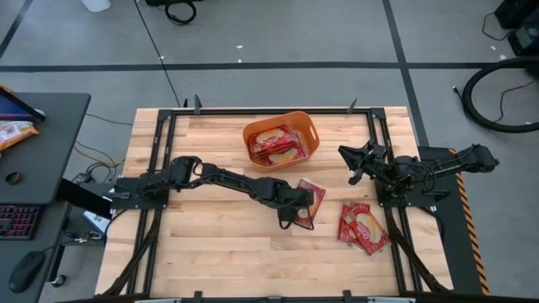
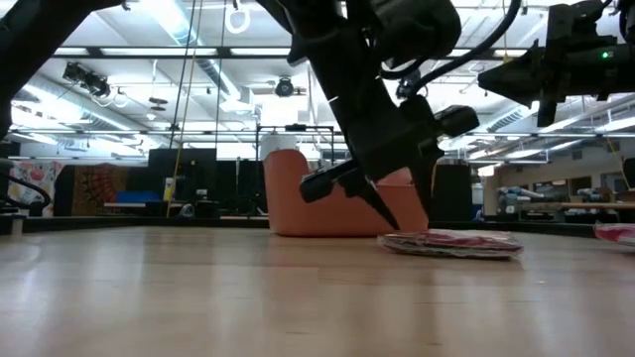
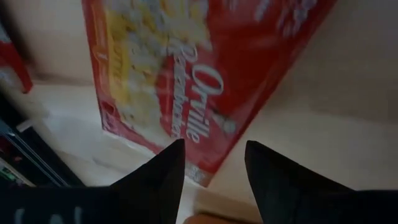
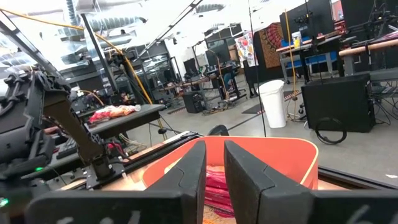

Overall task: Sort popcorn bags into baskets
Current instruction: Put the red popcorn bag into the orange bin

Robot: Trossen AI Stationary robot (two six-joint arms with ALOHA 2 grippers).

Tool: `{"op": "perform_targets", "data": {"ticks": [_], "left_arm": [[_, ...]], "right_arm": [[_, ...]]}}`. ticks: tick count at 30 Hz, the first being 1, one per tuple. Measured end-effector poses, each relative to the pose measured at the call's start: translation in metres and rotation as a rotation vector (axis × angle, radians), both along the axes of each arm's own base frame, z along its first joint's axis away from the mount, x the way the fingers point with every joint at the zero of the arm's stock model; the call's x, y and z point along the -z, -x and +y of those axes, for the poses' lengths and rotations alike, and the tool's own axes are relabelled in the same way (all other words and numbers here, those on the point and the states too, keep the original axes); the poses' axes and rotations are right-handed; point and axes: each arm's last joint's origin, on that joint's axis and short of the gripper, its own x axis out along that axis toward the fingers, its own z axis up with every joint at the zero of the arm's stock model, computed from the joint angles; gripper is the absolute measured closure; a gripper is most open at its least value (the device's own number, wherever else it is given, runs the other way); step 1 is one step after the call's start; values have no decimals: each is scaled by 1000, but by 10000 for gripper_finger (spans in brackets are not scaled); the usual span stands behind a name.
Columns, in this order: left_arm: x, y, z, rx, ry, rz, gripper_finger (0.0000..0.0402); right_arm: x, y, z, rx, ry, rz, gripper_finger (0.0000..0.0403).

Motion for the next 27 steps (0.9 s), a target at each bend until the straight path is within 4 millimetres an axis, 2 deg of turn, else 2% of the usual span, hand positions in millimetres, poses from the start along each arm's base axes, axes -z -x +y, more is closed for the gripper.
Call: {"op": "perform_targets", "data": {"ticks": [7,12,17,27], "left_arm": [[0,-1,13,50,-44,33,228],[1,-1,8,151,34,54,228],[4,-1,2,269,35,81,228],[16,-2,3,295,13,126,238]], "right_arm": [[0,0,0,0,0,0,341],[0,0,0,-1,0,0,341],[0,0,0,0,0,0,341],[0,0,0,-1,0,0,341]]}}
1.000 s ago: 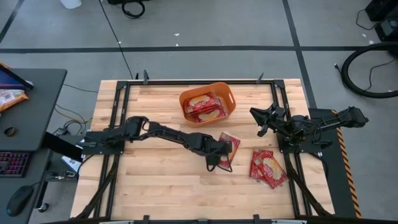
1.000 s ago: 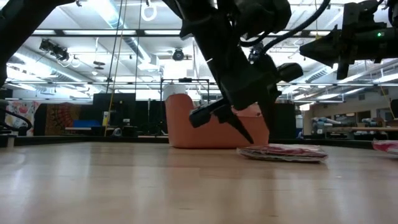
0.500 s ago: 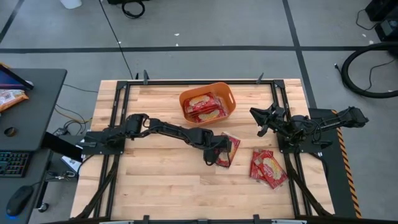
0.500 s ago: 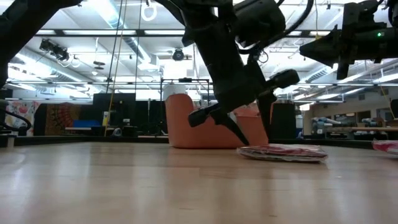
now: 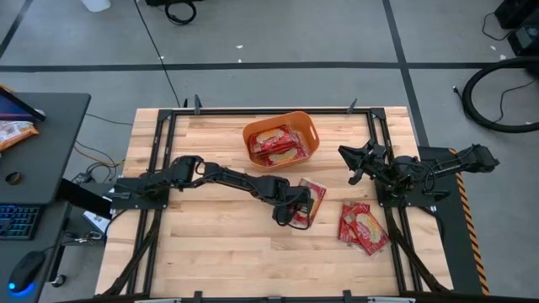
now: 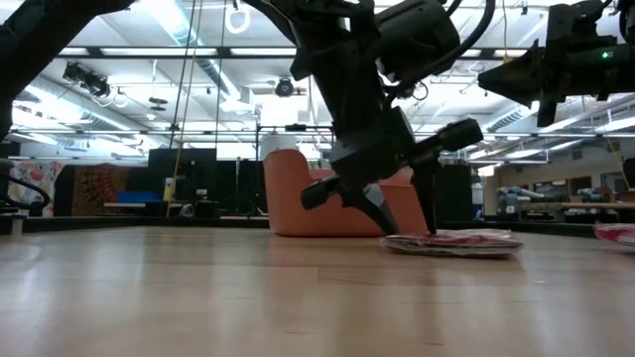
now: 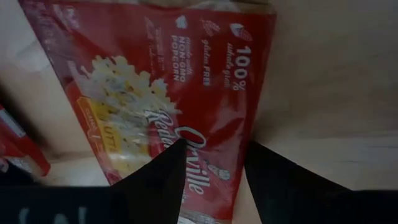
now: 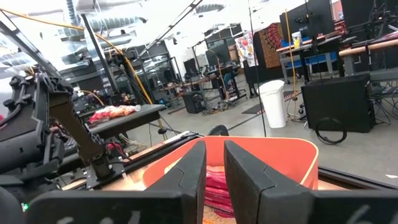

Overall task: Sort popcorn bags into baskets
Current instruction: Put the red popcorn bag into the orange bin

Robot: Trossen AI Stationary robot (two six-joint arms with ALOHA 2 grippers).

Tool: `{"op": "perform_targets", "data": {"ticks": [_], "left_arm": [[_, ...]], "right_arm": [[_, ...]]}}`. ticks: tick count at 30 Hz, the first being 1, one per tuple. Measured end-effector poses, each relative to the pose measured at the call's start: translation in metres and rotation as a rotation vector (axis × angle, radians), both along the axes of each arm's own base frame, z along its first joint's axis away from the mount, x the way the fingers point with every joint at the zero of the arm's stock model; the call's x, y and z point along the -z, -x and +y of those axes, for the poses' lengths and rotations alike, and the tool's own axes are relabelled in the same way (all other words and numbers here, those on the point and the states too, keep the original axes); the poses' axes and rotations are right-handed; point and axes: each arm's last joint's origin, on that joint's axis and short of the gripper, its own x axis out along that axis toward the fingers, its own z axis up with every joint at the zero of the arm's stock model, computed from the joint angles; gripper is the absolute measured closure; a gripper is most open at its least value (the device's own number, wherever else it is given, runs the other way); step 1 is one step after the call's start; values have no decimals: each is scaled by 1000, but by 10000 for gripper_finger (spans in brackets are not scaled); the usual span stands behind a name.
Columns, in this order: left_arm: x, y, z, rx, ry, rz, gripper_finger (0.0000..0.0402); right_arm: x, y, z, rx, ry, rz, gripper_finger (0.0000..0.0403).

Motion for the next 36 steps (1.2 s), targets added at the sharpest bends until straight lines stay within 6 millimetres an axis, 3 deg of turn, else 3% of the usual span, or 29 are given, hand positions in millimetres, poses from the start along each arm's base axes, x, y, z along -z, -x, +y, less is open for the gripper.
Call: {"op": "perform_targets", "data": {"ticks": [4,9,14,20,25,31,36], "left_arm": [[1,0,0,-94,54,-11,285],[-3,2,-1,-206,118,-24,373],[-17,8,-5,-300,181,-24,384],[-66,14,-4,-478,266,-147,384],[-108,23,0,-763,325,-369,384],[-147,33,30,-1152,418,-690,380],[-144,47,79,-1528,516,-702,377]], "right_arm": [[0,0,0,1,0,0,341],[0,0,0,0,0,0,341],[0,0,0,0,0,0,341],[0,0,0,0,0,1,341],[0,0,0,1,0,0,341],[0,0,0,0,0,0,341],[0,0,0,1,0,0,341]]}}
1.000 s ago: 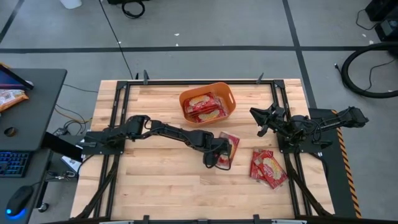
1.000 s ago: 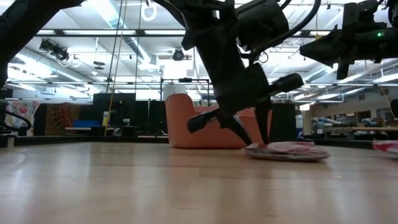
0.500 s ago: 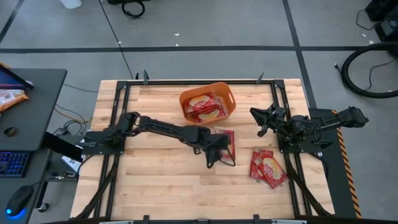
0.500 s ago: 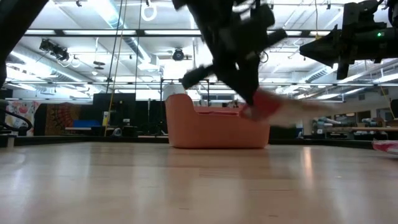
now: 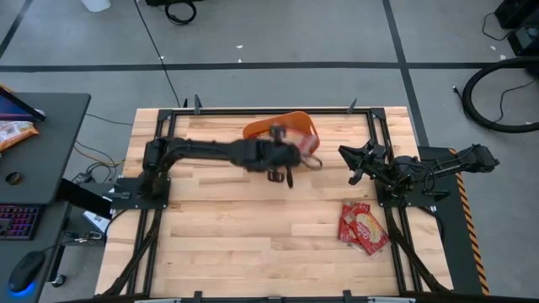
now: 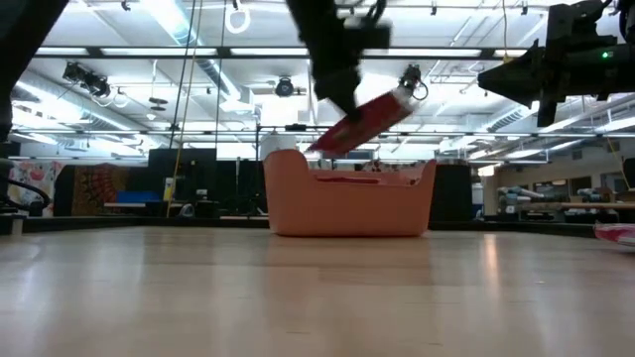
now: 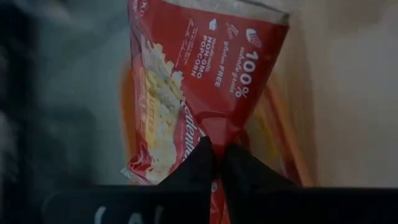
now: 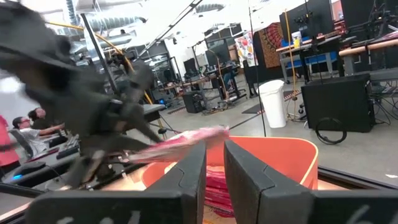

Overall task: Sort popcorn bags into baskets
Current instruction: Put the red popcorn bag into the orange bin, then move the red popcorn bags to the middle of the table

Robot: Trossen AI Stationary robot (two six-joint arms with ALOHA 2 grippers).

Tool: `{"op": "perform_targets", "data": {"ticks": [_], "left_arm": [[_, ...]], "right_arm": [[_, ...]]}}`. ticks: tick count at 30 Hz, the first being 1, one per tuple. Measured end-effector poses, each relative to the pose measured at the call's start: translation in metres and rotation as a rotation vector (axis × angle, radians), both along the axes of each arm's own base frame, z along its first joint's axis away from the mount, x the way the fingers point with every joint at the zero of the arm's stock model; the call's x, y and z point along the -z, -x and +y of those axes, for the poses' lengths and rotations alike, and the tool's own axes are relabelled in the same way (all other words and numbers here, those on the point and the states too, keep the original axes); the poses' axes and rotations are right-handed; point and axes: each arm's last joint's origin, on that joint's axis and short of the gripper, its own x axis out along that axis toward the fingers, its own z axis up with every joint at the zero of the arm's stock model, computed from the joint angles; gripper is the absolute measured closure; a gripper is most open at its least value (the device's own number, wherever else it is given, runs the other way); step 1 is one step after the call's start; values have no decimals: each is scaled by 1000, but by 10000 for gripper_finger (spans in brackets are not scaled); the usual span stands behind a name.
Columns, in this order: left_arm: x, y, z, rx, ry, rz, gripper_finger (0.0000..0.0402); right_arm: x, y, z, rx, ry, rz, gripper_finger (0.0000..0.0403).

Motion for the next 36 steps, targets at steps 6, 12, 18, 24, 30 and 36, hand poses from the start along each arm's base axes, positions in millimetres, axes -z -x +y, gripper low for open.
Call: {"op": "perform_targets", "data": {"ticks": [6,12,18,24,30,36], "left_arm": [[19,21,59,-340,308,17,375],[19,28,93,-439,427,-48,365],[17,21,89,-384,412,-90,317],[11,6,66,-153,417,-114,285],[8,-6,29,169,515,-99,284],[8,-16,0,220,539,-154,284]], "right_arm": [[0,0,0,0,0,0,341],[0,0,0,-1,0,0,341],[0,0,0,0,0,0,341],[0,0,0,0,0,0,341],[0,0,0,0,0,0,341],[0,0,0,0,0,0,341]]}}
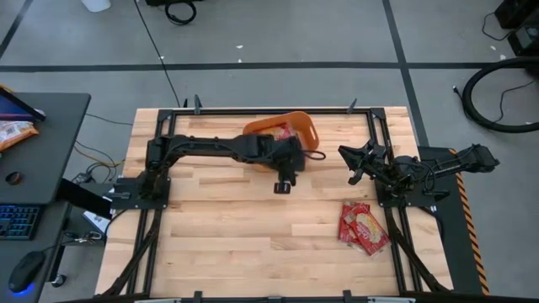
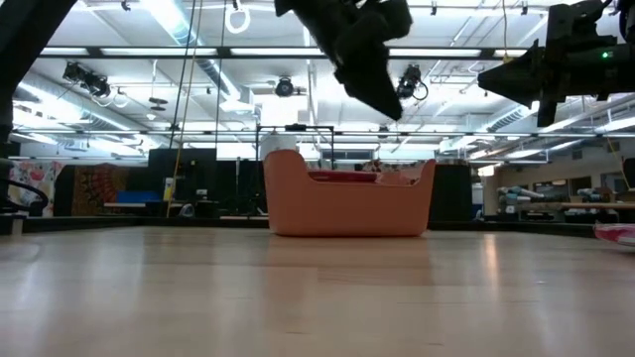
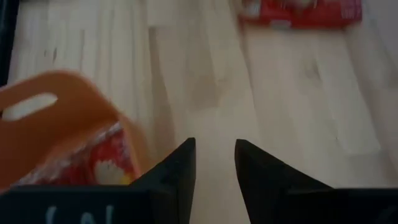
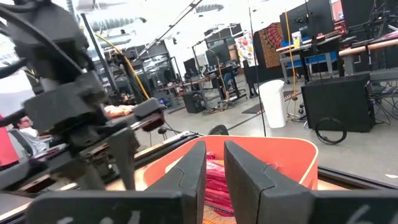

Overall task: Sort popcorn bags into baskets
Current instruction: Move the red popcorn bags to the middle of the table

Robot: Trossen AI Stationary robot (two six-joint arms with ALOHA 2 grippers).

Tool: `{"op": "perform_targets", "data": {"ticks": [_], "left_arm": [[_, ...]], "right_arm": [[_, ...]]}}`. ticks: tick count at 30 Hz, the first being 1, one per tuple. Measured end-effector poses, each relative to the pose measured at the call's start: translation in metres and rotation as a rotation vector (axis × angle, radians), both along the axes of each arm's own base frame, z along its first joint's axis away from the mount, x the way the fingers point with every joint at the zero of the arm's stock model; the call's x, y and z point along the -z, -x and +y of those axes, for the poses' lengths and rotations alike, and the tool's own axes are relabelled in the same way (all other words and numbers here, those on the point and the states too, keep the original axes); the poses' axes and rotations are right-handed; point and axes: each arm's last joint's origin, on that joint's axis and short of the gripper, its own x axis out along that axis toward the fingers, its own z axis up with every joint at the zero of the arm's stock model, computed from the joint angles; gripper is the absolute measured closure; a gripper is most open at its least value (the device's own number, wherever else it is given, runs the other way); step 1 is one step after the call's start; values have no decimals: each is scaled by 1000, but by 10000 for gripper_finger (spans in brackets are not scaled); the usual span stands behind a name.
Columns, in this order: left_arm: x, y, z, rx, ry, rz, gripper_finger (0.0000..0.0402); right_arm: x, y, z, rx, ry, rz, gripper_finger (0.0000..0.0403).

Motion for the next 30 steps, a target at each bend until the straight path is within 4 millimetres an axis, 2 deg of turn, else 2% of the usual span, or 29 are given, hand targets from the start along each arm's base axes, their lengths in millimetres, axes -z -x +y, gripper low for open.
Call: {"op": "perform_targets", "data": {"ticks": [8,12,19,24,30], "left_arm": [[23,-13,-28,40,17,20,285],[28,-9,-38,48,-4,70,285],[16,8,-65,7,-111,122,285],[25,24,-85,-4,-191,116,285],[29,51,-91,-27,-215,102,285]], "right_arm": [[0,0,0,0,0,1,341],[0,0,0,0,0,-1,341],[0,0,0,0,0,-2,341],[0,0,0,-1,0,3,341],[1,0,0,0,1,6,341]]}}
